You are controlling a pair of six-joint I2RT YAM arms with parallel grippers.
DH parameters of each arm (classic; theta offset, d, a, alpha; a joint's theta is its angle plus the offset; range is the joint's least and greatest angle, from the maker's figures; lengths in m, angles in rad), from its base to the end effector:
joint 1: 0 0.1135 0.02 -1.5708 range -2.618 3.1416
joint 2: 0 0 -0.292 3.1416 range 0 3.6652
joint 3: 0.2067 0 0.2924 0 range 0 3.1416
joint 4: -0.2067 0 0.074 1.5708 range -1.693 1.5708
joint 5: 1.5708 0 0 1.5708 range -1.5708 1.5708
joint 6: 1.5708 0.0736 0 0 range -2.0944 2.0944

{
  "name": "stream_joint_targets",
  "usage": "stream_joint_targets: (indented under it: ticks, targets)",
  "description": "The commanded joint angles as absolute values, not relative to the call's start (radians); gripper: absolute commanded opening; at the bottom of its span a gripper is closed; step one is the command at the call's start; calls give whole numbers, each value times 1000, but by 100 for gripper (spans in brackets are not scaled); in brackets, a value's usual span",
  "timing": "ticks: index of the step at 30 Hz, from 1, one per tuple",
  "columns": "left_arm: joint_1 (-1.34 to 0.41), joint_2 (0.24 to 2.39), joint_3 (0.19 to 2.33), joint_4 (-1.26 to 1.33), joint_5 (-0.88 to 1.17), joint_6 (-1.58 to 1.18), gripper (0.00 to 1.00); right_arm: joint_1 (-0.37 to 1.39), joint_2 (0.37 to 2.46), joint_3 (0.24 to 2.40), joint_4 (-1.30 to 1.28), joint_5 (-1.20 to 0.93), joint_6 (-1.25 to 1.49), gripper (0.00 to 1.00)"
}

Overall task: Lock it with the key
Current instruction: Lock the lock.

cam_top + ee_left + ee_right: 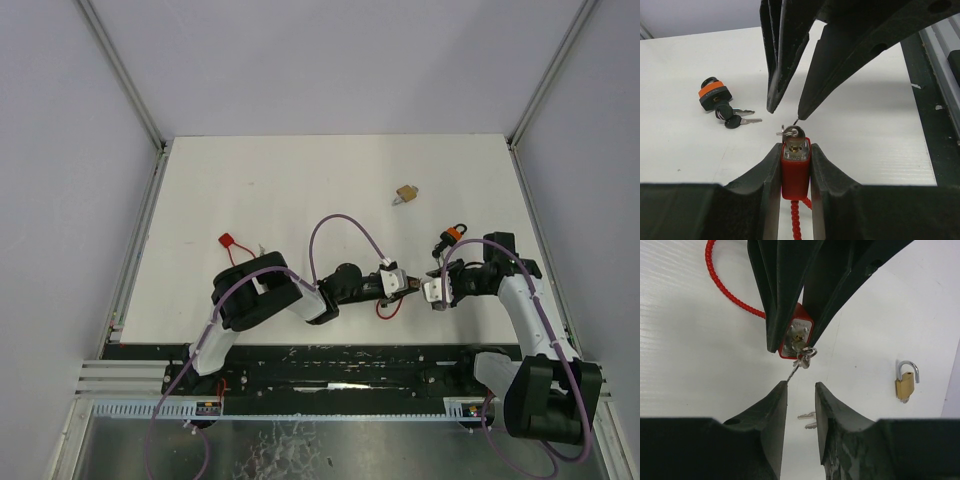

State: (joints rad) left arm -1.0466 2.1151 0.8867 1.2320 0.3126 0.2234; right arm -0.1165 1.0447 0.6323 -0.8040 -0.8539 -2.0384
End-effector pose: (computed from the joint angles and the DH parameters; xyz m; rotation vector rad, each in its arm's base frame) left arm 0.2146 -0.4164 0.1144 1.1659 1.1509 -0.8834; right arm 0.2071 0.0316 0.1915 -1.9324 1.1285 0.1287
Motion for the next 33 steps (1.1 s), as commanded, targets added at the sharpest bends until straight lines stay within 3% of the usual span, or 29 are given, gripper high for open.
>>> stream_joint_targets:
  ticks: [1,9,17,33]
  targets:
    - [-1041,2107,888,1181,333,266,0,-137,1025,640,-829,-893,-2037,36]
    - [-1042,2108,891,1172,347,265,0,-150,1008,660,-934,-997,-2150,43]
    - [-1040,2107,896,1168,356,267,0,-149,1047,713,-1089,-1012,-2313,44]
    - [-1042,2106,895,1166,362,264,0,-155,1080,753,-1159,-966,-2334,43]
